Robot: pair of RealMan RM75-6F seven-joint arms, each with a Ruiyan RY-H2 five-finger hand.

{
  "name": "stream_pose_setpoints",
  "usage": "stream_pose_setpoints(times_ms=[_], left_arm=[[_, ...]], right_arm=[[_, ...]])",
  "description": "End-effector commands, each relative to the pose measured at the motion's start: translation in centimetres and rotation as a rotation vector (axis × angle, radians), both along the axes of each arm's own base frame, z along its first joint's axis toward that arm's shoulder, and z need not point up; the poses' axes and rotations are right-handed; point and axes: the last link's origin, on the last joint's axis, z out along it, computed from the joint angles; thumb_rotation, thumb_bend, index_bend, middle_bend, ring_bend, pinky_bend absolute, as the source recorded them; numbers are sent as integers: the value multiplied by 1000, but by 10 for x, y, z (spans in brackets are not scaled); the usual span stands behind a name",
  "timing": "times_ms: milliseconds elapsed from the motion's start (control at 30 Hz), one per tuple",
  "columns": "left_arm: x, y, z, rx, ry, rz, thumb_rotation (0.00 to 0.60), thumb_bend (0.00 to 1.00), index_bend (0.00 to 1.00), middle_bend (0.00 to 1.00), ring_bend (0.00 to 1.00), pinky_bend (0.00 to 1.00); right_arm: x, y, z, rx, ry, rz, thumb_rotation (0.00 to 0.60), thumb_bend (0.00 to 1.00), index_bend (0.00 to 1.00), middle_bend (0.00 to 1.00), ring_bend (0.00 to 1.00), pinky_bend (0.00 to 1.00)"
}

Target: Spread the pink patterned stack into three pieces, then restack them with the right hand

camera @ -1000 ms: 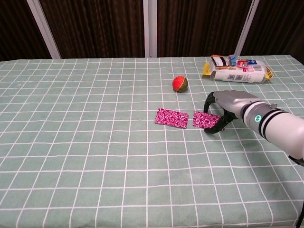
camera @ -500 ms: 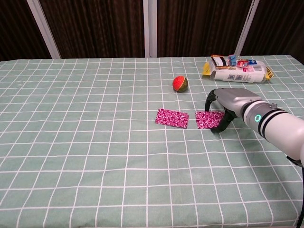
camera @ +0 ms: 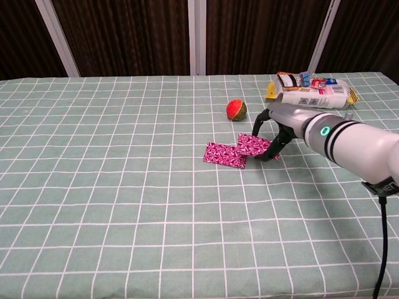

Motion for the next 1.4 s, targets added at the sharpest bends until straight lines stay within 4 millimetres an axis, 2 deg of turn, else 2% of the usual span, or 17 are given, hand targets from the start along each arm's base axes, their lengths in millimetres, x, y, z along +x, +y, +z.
stream_pose_setpoints(times_ms=[33,367,1067,1400], left_arm=[[-1,-1,0,-2,-1,3,600,31,197,171,134,146],[-4,-3,-1,-4,-4,14,600,32,197,171,134,146],[-6,-2,-2,-11,-3,22,600,31,196,171,134,146],[-6,-2,-2,-11,-5,23,600,32,196,171,134,146]], right_arm=[[23,0,-14,29,-28,-14,523,140,365,75,0,0],[45,-5,-35,48,-11,-29,519,139,364,75,0,0],[45,-11,-43,33,26,-7,506,139,334,74,0,0],[44,-10,-44,36,27,-8,494,141,284,74,0,0]])
